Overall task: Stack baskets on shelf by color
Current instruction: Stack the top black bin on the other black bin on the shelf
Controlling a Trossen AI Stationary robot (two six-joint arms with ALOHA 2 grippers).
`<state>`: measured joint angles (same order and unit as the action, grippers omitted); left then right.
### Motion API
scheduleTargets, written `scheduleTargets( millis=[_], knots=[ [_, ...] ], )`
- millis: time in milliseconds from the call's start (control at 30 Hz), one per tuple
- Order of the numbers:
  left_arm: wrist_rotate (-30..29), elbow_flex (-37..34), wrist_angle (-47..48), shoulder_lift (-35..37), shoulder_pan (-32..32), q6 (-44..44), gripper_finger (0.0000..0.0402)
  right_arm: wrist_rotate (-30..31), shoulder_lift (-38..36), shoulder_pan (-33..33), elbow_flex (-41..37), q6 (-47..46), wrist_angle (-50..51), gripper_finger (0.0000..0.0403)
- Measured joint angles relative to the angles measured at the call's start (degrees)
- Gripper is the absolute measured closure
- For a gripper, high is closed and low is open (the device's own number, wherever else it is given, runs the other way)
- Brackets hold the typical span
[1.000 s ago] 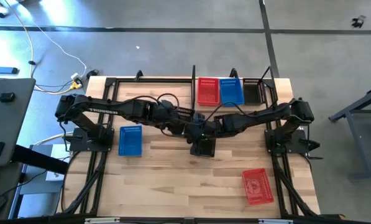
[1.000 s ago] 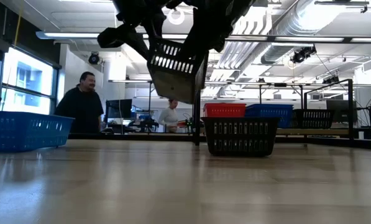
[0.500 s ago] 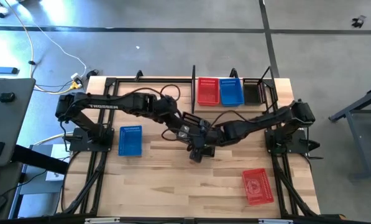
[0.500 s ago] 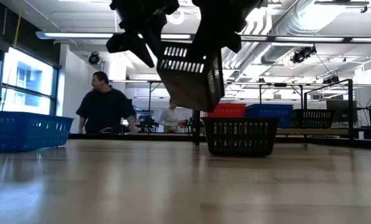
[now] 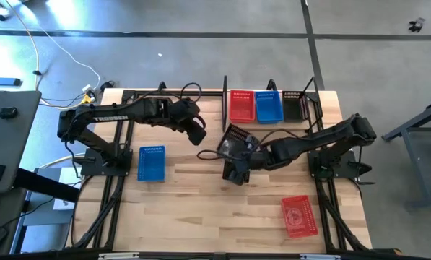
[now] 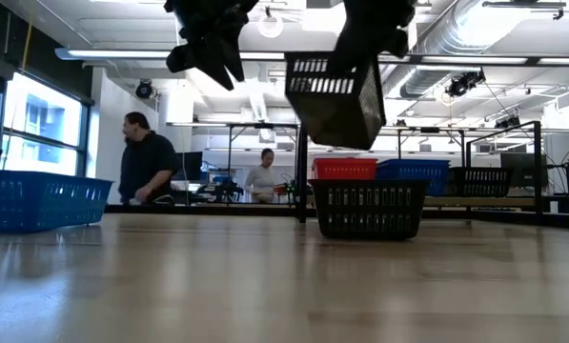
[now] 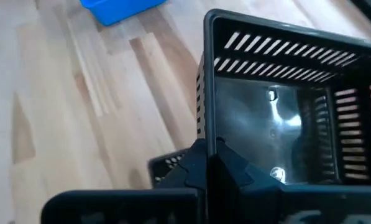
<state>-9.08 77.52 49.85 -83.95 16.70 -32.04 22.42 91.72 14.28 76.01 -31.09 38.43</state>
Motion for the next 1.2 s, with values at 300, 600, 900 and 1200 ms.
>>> scheduleTargets(
  millis=[300,600,900,1200],
  knots=[
    [0.1,0.0,-0.2,0.9,3.0,3.4,0.0280,5.1,-6.9,-0.8,0.0,3.8,9.2,0.0403],
    [2.6,0.0,-0.2,0.9,4.8,6.0,0.0280,9.5,-15.9,-5.5,0.0,10.4,17.5,0.0403],
    [2.6,0.0,-0.4,0.9,5.1,6.8,0.0280,9.8,-22.1,-14.2,0.0,18.7,25.2,0.0403],
    [2.4,0.0,-0.4,0.9,5.1,6.8,0.0280,4.4,-30.9,-23.5,-11.2,26.5,18.9,0.0403]
  ],
)
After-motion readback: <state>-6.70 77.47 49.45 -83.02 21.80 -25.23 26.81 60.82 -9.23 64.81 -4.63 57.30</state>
